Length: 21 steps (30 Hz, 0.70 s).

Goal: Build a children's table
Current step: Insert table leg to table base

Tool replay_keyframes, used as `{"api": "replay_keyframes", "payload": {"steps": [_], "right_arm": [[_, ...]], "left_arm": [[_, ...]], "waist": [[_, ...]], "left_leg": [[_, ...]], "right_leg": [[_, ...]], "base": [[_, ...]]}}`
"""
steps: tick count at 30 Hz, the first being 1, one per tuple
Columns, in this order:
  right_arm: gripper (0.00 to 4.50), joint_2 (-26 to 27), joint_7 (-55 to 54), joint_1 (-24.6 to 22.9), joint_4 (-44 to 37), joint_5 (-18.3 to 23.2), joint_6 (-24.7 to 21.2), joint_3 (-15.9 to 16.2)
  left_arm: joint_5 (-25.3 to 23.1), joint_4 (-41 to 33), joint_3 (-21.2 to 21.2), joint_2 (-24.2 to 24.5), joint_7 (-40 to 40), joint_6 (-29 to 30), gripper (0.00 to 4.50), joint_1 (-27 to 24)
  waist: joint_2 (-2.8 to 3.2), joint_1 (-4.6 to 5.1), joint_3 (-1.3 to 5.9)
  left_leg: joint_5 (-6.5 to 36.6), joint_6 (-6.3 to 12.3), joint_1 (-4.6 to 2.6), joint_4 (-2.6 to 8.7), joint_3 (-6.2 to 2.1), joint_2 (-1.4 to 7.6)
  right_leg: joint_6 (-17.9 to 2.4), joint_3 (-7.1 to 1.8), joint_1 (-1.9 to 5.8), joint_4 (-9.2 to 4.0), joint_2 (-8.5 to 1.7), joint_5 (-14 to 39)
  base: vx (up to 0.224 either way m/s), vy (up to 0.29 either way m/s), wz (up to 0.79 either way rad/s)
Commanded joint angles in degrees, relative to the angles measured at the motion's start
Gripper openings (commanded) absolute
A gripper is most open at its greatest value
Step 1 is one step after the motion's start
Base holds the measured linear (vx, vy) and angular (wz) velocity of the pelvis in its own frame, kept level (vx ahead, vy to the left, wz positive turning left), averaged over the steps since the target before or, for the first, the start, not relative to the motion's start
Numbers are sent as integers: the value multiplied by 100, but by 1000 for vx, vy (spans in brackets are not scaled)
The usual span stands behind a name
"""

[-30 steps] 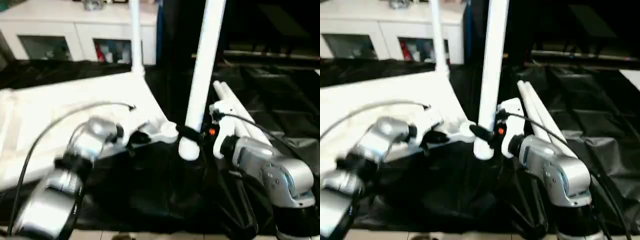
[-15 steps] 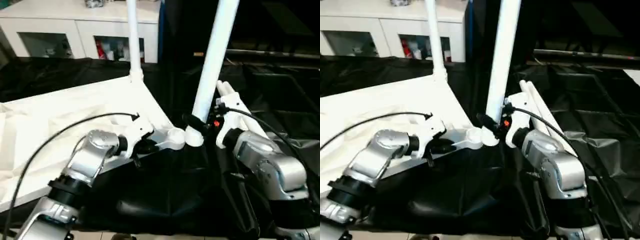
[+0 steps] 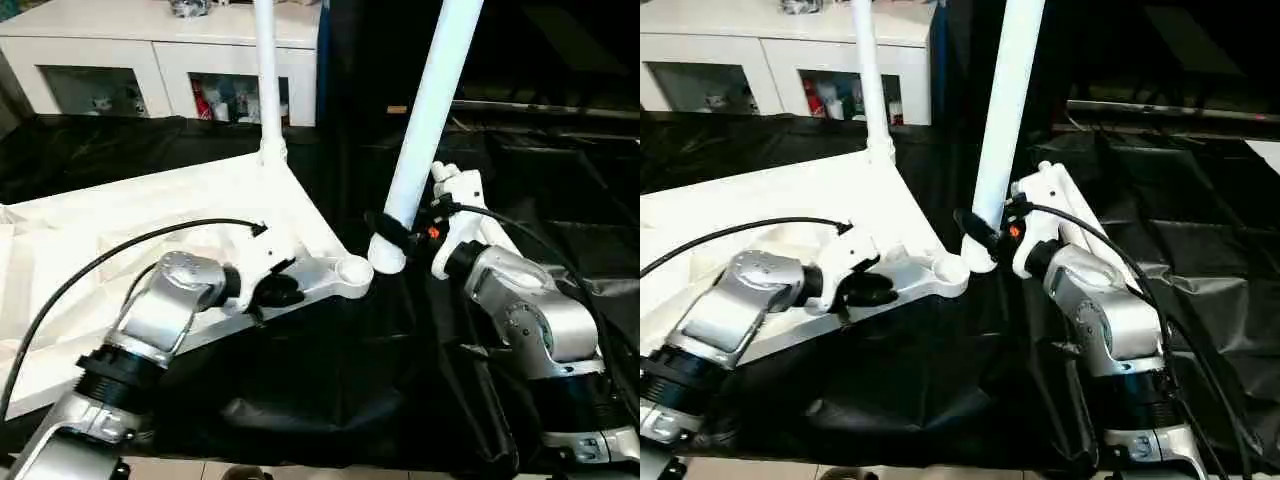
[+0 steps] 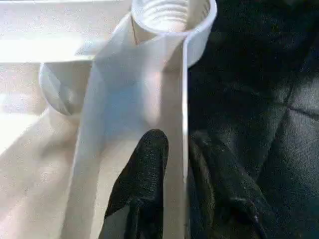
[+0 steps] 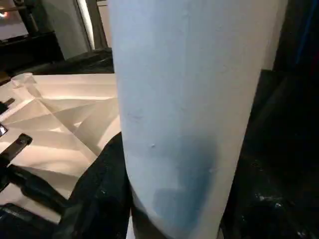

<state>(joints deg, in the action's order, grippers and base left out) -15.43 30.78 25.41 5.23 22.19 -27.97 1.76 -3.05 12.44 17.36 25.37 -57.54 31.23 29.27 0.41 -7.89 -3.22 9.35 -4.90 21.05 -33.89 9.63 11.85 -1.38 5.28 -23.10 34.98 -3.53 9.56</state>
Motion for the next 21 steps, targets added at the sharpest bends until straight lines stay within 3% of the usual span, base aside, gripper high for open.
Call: {"api": "replay_keyframes", "payload": {"steps": [1,8,9,10,11,12,15,16,21], "right_arm": [[191,29,66,185,125,4,104,-27],[191,277,173,503,776,-188,497,115],[191,322,210,561,922,-209,548,141],[191,389,237,627,1114,-243,632,167],[191,433,250,673,1263,-281,701,190],[191,459,276,701,1370,-315,742,226],[191,481,332,735,1532,-384,827,294],[191,481,332,735,1532,-384,827,294],[191,554,444,828,2036,-525,1192,310]], "left_arm": [[-53,-87,131,96,-93,-34,108,-73],[-70,-50,183,155,-63,-51,50,-95],[-96,-26,201,170,-47,-64,38,-88],[-87,-6,177,162,3,-103,29,-89],[-51,-7,132,140,46,-88,22,-89],[-27,-22,110,137,50,-108,10,-92],[1,-55,82,131,63,-138,4,-101],[1,-55,82,131,63,-138,0,-101],[85,-225,33,150,52,-105,0,-213]], "waist": [[-18,40,415],[-30,86,405],[-72,100,407],[-51,98,418],[-89,110,412],[-75,111,412],[-71,133,399],[-137,141,401],[-140,148,392]], "left_leg": [[1223,55,-65,376,-34,107],[1258,25,-61,380,-32,108],[1249,38,-65,381,-27,111],[1210,48,-65,376,-31,113],[1181,53,-54,380,-25,119],[1187,44,-63,382,-29,119],[1310,9,-77,391,-31,122],[1293,18,-67,393,-24,124],[1312,-6,-73,401,-33,135]], "right_leg": [[-545,-306,271,-499,-456,2022],[-625,-304,275,-492,-464,2025],[-619,-305,272,-492,-459,2014],[-655,-310,277,-470,-472,1960],[-675,-309,278,-469,-468,1917],[-695,-309,273,-462,-470,1906],[-700,-310,272,-481,-467,1970],[-689,-309,281,-481,-467,1962],[-694,-312,274,-470,-480,1979]], "base": [[0,0,0],[0,0,0],[0,0,0],[0,0,0],[0,0,0],[0,0,0],[0,0,0],[0,0,0],[0,0,0]]}}
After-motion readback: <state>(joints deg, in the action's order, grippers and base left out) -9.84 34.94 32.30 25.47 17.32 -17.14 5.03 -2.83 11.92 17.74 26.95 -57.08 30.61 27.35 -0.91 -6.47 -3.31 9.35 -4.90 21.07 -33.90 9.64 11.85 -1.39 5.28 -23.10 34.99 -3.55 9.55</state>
